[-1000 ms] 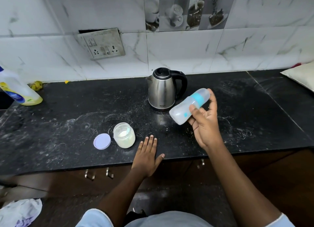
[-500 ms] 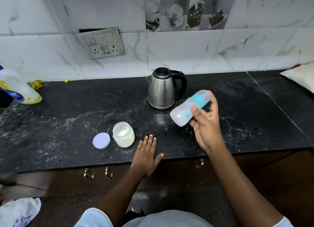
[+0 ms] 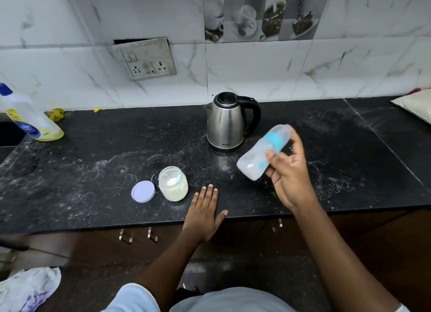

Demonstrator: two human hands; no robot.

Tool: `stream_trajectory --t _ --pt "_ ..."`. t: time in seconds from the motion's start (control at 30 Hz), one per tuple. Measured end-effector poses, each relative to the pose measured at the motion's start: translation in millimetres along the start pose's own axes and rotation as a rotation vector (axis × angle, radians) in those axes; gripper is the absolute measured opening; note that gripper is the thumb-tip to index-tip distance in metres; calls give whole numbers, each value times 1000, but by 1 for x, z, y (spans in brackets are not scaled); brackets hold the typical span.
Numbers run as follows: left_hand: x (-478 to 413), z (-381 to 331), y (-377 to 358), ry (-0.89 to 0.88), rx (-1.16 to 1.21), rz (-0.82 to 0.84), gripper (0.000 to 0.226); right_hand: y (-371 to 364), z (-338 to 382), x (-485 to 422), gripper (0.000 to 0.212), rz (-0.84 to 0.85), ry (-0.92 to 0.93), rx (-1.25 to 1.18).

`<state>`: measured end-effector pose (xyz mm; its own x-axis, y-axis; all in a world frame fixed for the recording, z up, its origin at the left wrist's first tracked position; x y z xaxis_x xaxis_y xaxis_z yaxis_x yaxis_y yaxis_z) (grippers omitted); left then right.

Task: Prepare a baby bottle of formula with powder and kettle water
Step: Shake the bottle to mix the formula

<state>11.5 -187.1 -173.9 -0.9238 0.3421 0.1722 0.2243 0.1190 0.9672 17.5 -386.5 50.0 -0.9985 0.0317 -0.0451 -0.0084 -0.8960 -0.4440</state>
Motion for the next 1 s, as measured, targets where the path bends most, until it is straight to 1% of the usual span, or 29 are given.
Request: stream_trajectory --t 0.03,0.07,0.13,0.17,0.27,0.3,0.4,0.43,0.5,0.53,0.57,0.63,0.67,0.77,0.8,0.87,0.9,1.0 --pt "0 0 0 1 -3 -4 97 4 0 -1 81 -28 15 -16" --pt "0 0 0 1 -7 -8 97 1 -1 0 81 -8 -1 2" --pt "0 2 -1 -1 -9 -8 97 -13 -7 5 83 114 -63 121" --pt "0 2 -2 -2 -12 -7 97 -15 -8 6 84 134 -63 131" --pt "-1 2 -2 -1 -2 -17 97 1 -2 0 83 -11 -3 -4" --pt "-1 1 -1 0 1 -21 98 3 -2 -2 84 -20 -1 -2" --pt "0 0 -1 4 -15 -1 97 -20 -7 4 88 164 -73 146" --pt "0 1 0 6 -18 -1 97 -20 -6 3 87 161 -66 144" --pt "-1 1 -1 7 -19 0 97 -10 1 0 82 53 -12 49" --pt "-1 1 0 8 -20 -1 96 -6 3 -2 81 30 4 25" --pt "-1 2 -1 9 -23 -1 94 -8 2 -2 82 50 -9 41" --pt "-2 3 -2 9 -31 -3 92 -23 -2 2 87 170 -65 133" --pt "-2 3 -3 6 -28 -7 93 -25 -3 4 87 180 -66 131" --pt "-2 2 -3 0 -1 -23 98 -7 2 0 82 11 3 -13" --pt "-2 1 -3 -1 1 -23 99 -6 3 1 83 7 7 -12" --pt "-2 2 -3 3 -3 -17 100 -16 -1 4 85 94 -30 80" --pt "-2 3 -3 3 -1 -20 101 -19 0 5 85 112 -30 92" --pt "-3 2 -3 -5 8 -33 98 -1 5 1 84 -21 35 -31"
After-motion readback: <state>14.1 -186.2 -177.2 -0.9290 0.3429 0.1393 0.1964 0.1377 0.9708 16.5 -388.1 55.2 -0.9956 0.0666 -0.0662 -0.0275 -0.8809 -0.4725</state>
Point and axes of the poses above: each hand's wrist, its own x-axis away from the middle knuckle, its own y-axis out of the back of the hand, z = x × y, the point moved 10 cm from there along -x, towards the middle knuckle, and after that the axes turned 3 degrees about z, right-handed, at the moved point
